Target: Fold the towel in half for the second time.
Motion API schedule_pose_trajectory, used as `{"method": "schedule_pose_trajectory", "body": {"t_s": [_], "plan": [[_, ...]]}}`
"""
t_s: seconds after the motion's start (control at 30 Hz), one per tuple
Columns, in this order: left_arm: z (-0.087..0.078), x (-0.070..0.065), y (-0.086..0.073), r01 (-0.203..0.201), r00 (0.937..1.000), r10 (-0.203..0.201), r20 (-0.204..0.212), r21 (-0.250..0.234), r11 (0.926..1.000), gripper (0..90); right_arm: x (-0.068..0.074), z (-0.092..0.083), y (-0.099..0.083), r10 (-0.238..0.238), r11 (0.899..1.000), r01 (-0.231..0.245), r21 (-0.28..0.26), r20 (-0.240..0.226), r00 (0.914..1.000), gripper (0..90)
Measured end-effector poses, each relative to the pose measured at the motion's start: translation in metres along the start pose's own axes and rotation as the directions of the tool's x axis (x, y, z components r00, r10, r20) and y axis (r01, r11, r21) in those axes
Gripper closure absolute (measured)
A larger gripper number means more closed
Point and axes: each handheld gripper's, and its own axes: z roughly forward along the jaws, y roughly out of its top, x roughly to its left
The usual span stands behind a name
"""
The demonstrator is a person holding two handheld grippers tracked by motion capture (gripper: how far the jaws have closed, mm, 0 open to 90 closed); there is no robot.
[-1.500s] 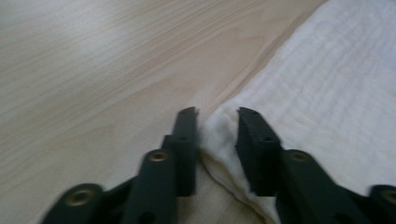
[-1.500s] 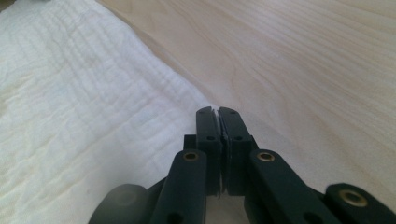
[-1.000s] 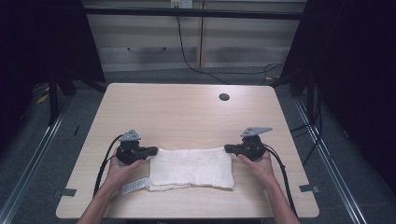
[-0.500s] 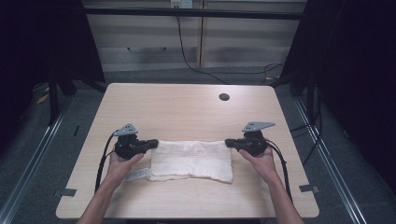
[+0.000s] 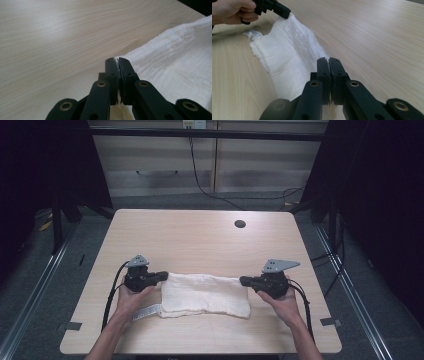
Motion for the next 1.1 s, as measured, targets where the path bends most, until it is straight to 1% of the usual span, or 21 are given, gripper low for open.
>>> {"method": "schedule_pose_trajectory", "body": {"t_s": [0.07, 0.13, 0.2, 0.3, 0.37, 0.43, 0.5, 0.57, 0.63, 0.7, 0.73, 0.83, 0.93, 1.0, 1.03, 1.1], "plan": [[0.000, 0.000, 0.000, 0.004, 1.0000, -0.004, -0.003, -0.003, 1.0000, 86.8, 0.004, -0.001, -0.004, -0.001, 1.000, 0.001, -0.003, -0.013, 0.9999, 87.7], [0.000, 0.000, 0.000, 0.013, 0.9999, -0.013, -0.005, -0.010, 0.9999, 86.8, 0.009, -0.001, -0.009, -0.001, 1.000, 0.001, 0.006, -0.026, 0.9997, 87.8], [-0.001, 0.001, -0.001, 0.012, 0.9999, -0.012, -0.008, -0.005, 0.9999, 86.8, 0.012, -0.001, -0.013, -0.002, 1.000, 0.002, 0.017, -0.037, 0.9993, 87.7], [0.000, 0.001, -0.001, 0.020, 0.9998, -0.020, -0.009, -0.011, 0.9998, 86.8, 0.016, -0.002, -0.018, 0.001, 1.000, 0.000, 0.022, -0.058, 0.9983, 87.8], [0.000, 0.001, -0.001, 0.020, 0.9997, -0.020, -0.010, -0.016, 0.9997, 86.7, 0.021, -0.002, -0.022, -0.005, 0.999, 0.007, 0.034, -0.073, 0.9973, 87.7], [-0.001, 0.001, -0.001, 0.022, 0.9997, -0.022, -0.011, -0.018, 0.9996, 86.7, 0.024, 0.000, -0.025, -0.016, 0.998, 0.020, 0.056, -0.071, 0.9973, 87.8], [-0.001, 0.001, -0.001, 0.024, 0.9997, -0.024, -0.005, -0.020, 0.9995, 86.7, 0.027, 0.001, -0.028, -0.016, 0.997, 0.022, 0.077, -0.079, 0.9968, 87.7], [-0.001, 0.001, -0.001, 0.023, 0.9997, -0.023, -0.007, -0.021, 0.9995, 86.7, 0.029, 0.003, -0.030, -0.023, 0.994, 0.031, 0.102, -0.079, 0.9966, 87.8], [-0.001, 0.001, -0.001, 0.023, 0.9997, -0.023, -0.004, -0.022, 0.9995, 86.8, 0.030, 0.005, -0.033, -0.022, 0.993, 0.032, 0.115, -0.090, 0.9957, 87.7], [-0.001, 0.001, -0.001, 0.022, 0.9998, -0.022, -0.002, -0.023, 0.9995, 86.7, 0.031, 0.007, -0.035, -0.032, 0.990, 0.044, 0.136, -0.088, 0.9956, 87.8], [-0.001, 0.001, -0.001, 0.023, 0.9997, -0.023, -0.001, -0.023, 0.9995, 86.7, 0.031, 0.008, -0.037, -0.033, 0.989, 0.046, 0.141, -0.095, 0.9949, 87.8], [-0.002, 0.000, -0.001, 0.021, 0.9998, -0.021, -0.001, -0.024, 0.9995, 86.7, 0.030, 0.012, -0.042, -0.025, 0.985, 0.043, 0.170, -0.108, 0.9939, 87.8], [-0.001, 0.000, -0.001, 0.018, 0.9998, -0.018, 0.001, -0.021, 0.9996, 86.7, 0.031, 0.015, -0.046, -0.021, 0.980, 0.042, 0.193, -0.111, 0.9936, 87.7], [-0.001, -0.001, -0.001, 0.017, 0.9998, -0.017, 0.009, -0.020, 0.9996, 86.7, 0.032, 0.020, -0.048, -0.034, 0.971, 0.057, 0.231, -0.101, 0.9943, 87.7], [-0.001, -0.002, 0.000, 0.013, 0.9999, -0.013, 0.010, -0.026, 0.9996, 86.6, 0.032, 0.021, -0.049, -0.030, 0.970, 0.055, 0.235, -0.108, 0.9937, 87.7], [-0.003, -0.005, 0.003, 0.008, 0.9996, -0.007, 0.026, -0.034, 0.9994, 86.6, 0.030, 0.022, -0.050, -0.013, 0.971, 0.039, 0.236, -0.111, 0.9937, 87.8]]}}
